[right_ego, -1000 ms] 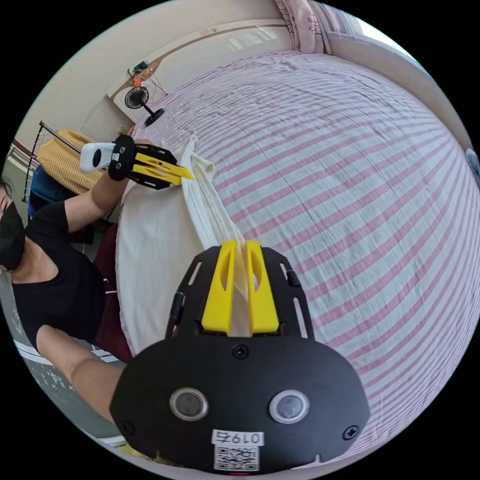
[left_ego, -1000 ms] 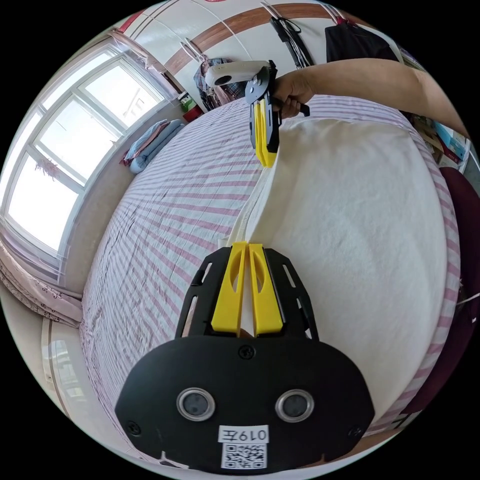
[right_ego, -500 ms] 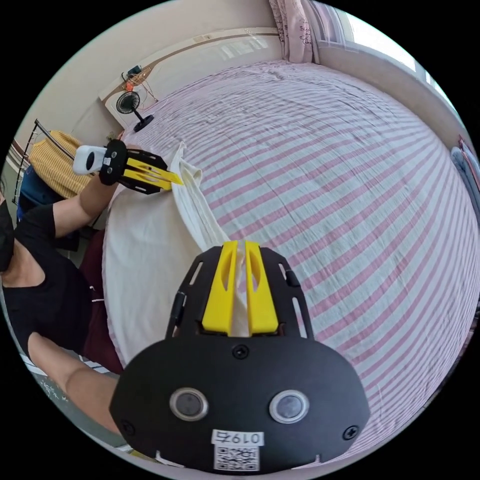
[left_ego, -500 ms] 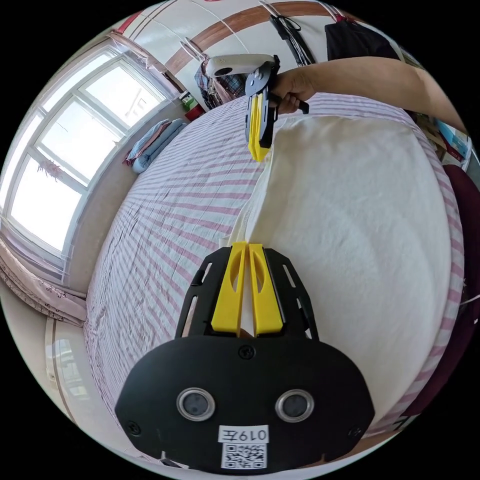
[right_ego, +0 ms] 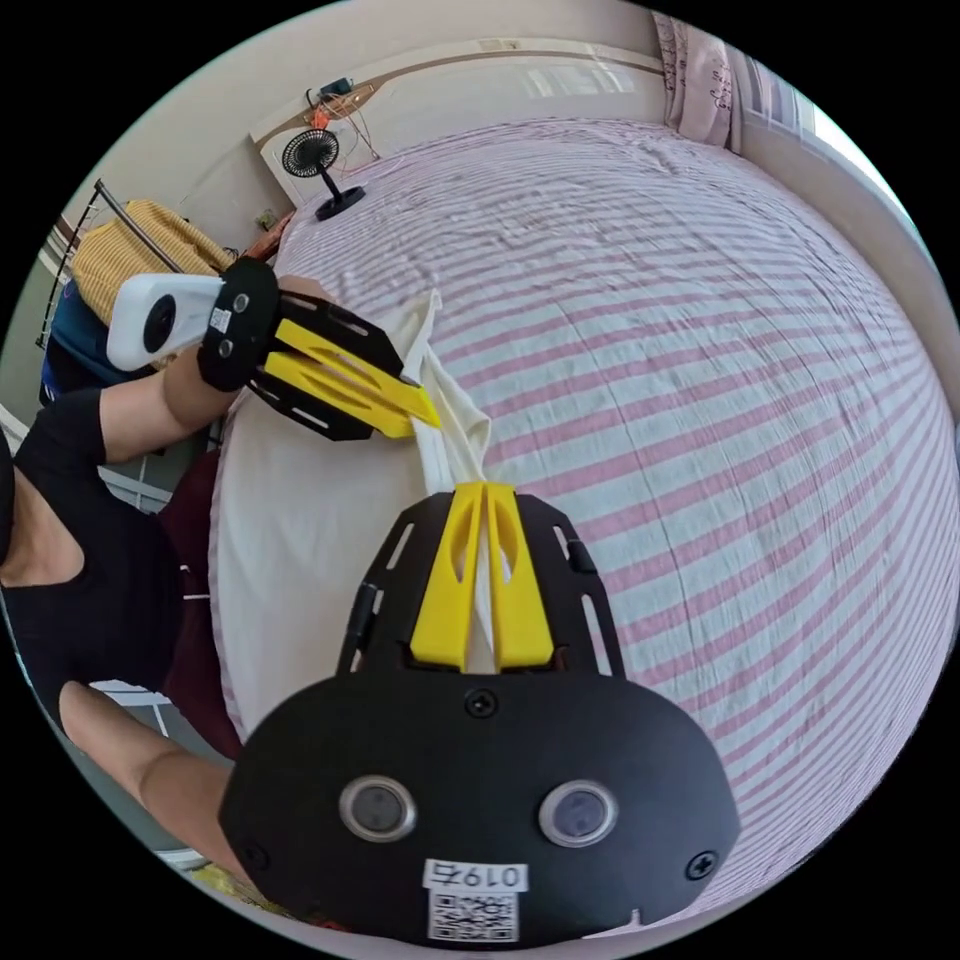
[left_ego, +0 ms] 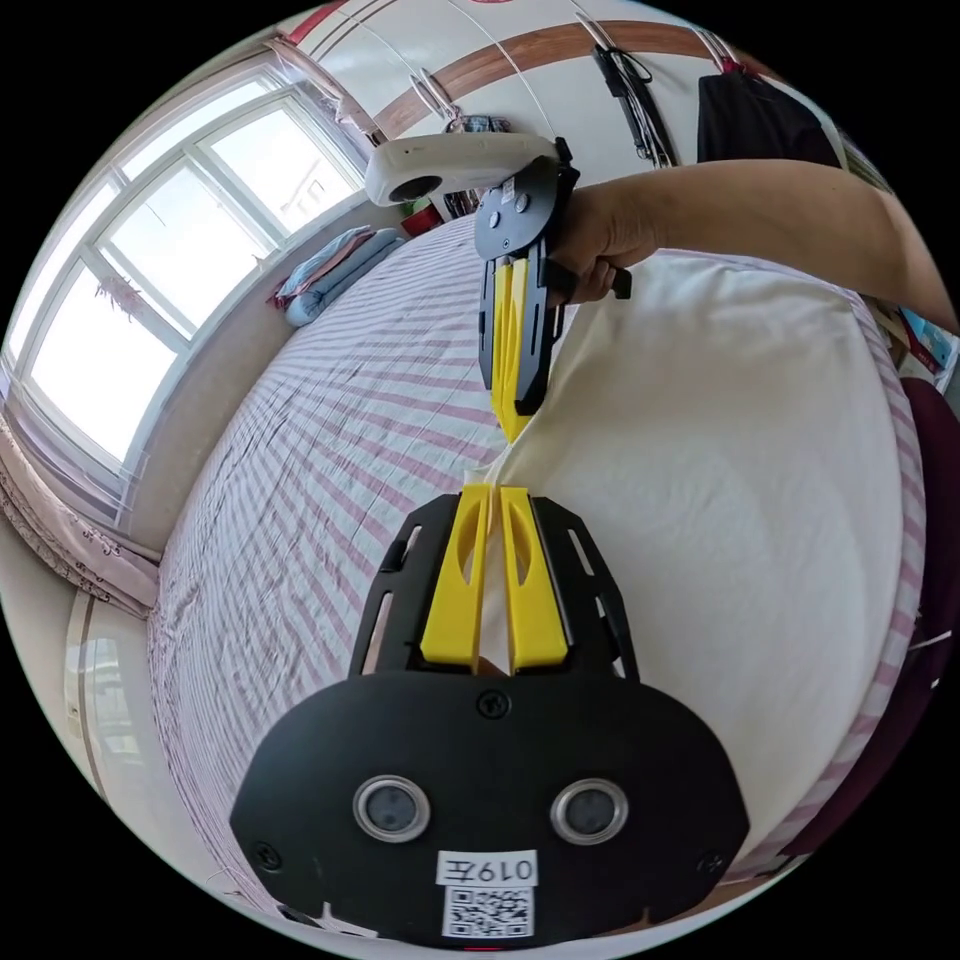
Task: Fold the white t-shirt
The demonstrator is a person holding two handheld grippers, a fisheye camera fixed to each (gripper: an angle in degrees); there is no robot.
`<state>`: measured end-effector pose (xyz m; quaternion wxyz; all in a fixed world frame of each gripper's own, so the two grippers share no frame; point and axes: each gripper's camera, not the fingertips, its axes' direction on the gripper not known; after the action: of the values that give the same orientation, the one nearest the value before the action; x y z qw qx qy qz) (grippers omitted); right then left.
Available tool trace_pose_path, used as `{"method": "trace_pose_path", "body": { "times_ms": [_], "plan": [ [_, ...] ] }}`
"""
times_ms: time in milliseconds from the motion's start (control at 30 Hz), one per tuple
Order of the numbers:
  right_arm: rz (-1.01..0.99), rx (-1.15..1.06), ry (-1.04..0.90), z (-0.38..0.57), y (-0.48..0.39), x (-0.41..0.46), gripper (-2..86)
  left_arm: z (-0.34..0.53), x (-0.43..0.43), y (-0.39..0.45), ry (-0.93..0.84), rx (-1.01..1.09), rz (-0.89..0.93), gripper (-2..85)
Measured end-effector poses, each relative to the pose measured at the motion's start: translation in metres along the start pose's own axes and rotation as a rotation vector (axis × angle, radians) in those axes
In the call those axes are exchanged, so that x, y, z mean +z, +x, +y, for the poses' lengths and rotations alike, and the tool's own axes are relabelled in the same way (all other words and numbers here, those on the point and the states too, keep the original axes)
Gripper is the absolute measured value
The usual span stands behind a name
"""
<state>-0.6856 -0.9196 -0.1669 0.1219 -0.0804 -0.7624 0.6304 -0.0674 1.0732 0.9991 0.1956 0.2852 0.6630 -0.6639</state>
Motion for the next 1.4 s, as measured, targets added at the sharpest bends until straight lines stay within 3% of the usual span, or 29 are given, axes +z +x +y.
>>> {"method": "trace_pose_path", "body": {
  "times_ms": [200,367,633,767,900,1000,1133,1400],
  "plan": [
    [-0.02,0.065,0.088,-0.003,-0.005,-0.009,0.1,0.042,-0.028,-0.021,-0.019,-0.07,-0.043,1.2],
    [0.032,0.027,0.099,-0.039,-0.027,-0.006,-0.2,0.116,-0.084,-0.064,0.018,-0.37,-0.028,1.7],
    [0.112,0.007,-0.017,-0.106,-0.051,0.032,-0.6,0.224,-0.118,-0.073,-0.113,-0.855,-0.055,1.2],
    [0.148,0.036,0.013,-0.117,-0.052,0.029,-0.6,0.253,-0.112,-0.08,-0.13,-0.866,-0.029,1.3],
    [0.006,0.035,0.1,-0.136,-0.053,0.022,-0.2,0.265,-0.112,-0.091,-0.116,-0.872,0.002,1.3],
    [-0.012,0.053,0.046,-0.154,-0.052,0.032,1.0,0.278,-0.109,-0.095,-0.161,-0.862,-0.019,1.3],
    [-0.19,0.115,0.025,-0.17,-0.044,0.042,7.8,0.298,-0.105,-0.102,-0.167,-0.876,0.006,1.1],
    [-0.12,0.089,-0.002,-0.191,-0.059,0.05,5.7,0.33,-0.107,-0.116,-0.144,-0.911,0.03,1.0]
  ]
}}
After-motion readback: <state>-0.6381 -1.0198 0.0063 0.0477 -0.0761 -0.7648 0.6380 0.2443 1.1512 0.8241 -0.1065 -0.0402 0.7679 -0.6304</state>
